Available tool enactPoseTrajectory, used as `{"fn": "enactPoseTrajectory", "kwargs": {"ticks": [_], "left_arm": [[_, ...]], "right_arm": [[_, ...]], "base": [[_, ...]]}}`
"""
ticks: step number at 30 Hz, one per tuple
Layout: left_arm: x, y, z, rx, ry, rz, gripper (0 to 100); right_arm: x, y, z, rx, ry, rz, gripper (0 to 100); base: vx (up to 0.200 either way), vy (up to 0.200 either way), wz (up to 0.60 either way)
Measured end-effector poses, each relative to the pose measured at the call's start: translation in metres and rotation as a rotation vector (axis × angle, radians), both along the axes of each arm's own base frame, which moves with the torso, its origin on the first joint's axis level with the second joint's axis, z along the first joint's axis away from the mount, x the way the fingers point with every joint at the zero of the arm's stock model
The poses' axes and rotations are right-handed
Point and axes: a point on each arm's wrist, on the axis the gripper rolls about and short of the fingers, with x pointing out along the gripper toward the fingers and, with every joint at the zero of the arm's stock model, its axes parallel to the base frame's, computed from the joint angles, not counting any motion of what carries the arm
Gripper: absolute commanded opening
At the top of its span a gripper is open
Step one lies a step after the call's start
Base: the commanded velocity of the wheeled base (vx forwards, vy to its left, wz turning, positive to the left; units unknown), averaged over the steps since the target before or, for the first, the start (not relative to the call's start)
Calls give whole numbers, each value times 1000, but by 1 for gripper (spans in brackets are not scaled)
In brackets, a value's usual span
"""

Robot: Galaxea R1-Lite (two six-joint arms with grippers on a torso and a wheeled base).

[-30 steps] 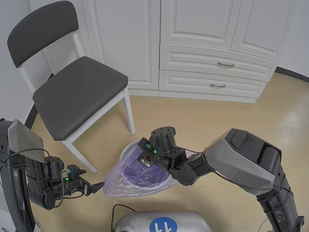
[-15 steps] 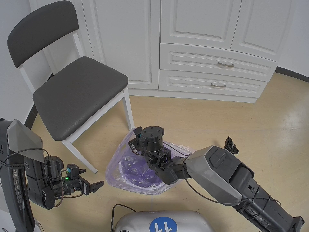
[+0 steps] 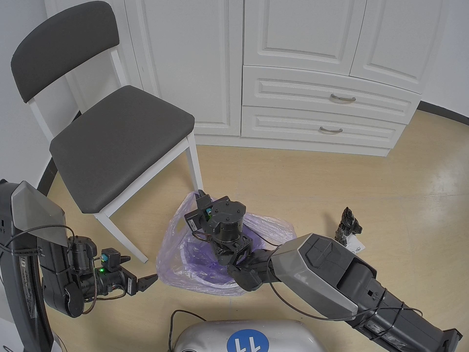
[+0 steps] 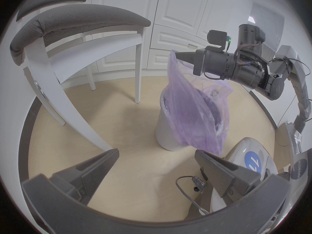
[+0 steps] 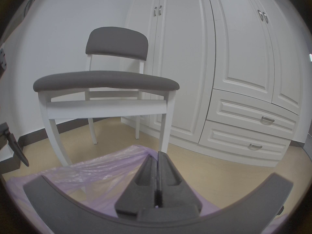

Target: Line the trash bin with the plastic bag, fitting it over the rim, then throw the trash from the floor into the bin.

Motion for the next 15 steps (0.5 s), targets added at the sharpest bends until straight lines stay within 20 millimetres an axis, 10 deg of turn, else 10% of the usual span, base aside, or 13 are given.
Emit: {"fn": "enactPoseTrajectory", "kwargs": {"ticks": [15], "left_arm": [[-3,0,4,0,-5,-3,100]], "right_arm": [[-8,-1,15,-37,3,18,100]], "base": [[0,0,0]]}}
